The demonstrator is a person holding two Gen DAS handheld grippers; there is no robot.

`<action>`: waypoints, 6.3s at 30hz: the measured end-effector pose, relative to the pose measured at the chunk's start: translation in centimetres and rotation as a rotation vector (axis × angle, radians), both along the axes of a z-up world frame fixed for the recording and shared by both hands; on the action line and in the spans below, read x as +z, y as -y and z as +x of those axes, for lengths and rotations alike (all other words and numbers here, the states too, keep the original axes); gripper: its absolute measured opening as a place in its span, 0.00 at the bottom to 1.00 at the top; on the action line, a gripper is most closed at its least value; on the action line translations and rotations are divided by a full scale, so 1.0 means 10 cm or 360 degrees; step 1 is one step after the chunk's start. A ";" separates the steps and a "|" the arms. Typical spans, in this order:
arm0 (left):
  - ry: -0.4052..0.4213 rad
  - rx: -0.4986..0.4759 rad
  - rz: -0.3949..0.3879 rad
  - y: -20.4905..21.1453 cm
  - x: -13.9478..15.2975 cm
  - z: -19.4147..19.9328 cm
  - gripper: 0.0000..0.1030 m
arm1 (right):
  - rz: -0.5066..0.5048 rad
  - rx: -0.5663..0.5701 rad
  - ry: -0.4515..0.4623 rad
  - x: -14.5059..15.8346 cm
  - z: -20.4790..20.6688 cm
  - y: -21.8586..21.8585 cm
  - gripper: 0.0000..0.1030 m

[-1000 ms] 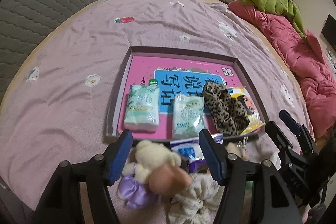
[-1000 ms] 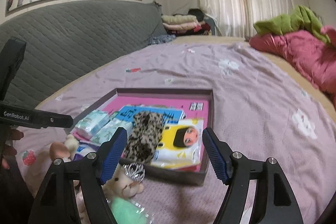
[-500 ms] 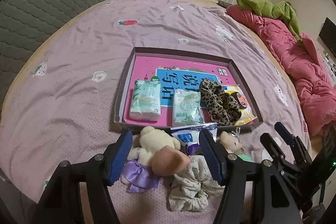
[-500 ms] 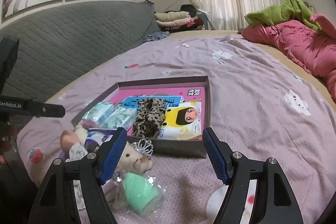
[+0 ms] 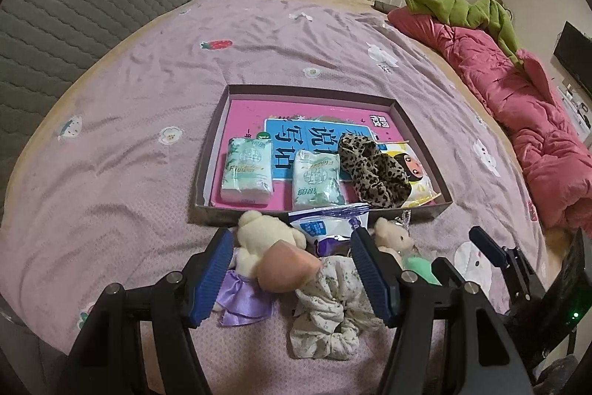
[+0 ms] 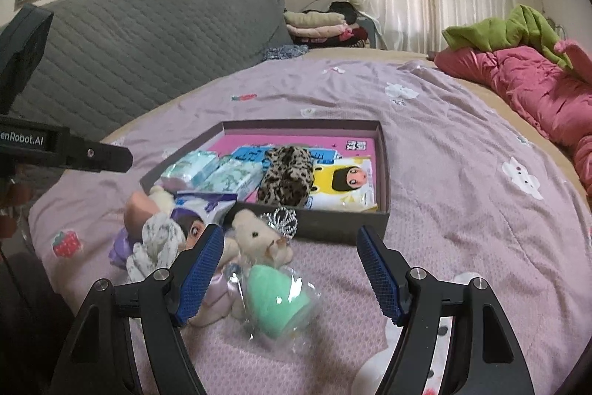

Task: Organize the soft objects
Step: 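Open both tools and move them back toward the pile of soft items, then grasp the floral cloth scrunchie with the left tool while the right grasps the bagged mint-green item, then lift the floral scrunchie with the left tool while the right lifts the bagged green item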

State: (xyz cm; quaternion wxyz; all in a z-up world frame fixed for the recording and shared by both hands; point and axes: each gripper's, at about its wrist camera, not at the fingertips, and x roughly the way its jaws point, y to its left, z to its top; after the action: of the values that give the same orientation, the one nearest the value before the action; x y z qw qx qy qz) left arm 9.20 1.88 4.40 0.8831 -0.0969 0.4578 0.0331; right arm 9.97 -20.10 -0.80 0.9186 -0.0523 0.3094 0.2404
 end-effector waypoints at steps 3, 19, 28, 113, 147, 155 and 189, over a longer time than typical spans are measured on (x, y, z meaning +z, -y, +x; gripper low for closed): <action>-0.0012 -0.0014 -0.0013 0.00 -0.03 -0.03 0.63 | -0.0021 -0.0003 0.0010 0.01 -0.05 0.00 0.73; -0.0018 -0.0007 -0.0040 -0.15 -0.08 -0.23 0.63 | 0.0005 -0.0044 -0.0066 0.03 -0.21 0.00 0.73; -0.0038 -0.0050 -0.0035 -0.10 -0.14 -0.33 0.63 | -0.0039 -0.0024 -0.0066 0.04 -0.33 -0.03 0.73; -0.0231 -0.0133 -0.0196 0.20 -0.91 -0.17 0.37 | -0.0322 0.0029 -0.0170 -0.51 0.07 -0.20 0.74; -0.0160 -0.0171 -0.0221 0.21 -0.70 -0.28 0.16 | -0.0084 0.0083 -0.0197 -0.34 0.01 -0.05 0.50; -0.0111 -0.0179 -0.0210 0.24 -0.56 -0.32 0.16 | -0.0056 0.0091 -0.0162 -0.27 -0.04 -0.03 0.50; -0.0272 -0.0226 -0.0302 0.26 -0.74 -0.56 0.16 | 0.0053 0.0055 -0.0176 -0.20 -0.03 0.08 0.50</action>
State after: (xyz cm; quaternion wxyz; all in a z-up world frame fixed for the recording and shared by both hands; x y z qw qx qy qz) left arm 3.62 -0.67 -3.00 0.8278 -0.1443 0.5382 -0.0648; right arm 9.67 -20.94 -2.80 0.8965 -0.0289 0.3547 0.2640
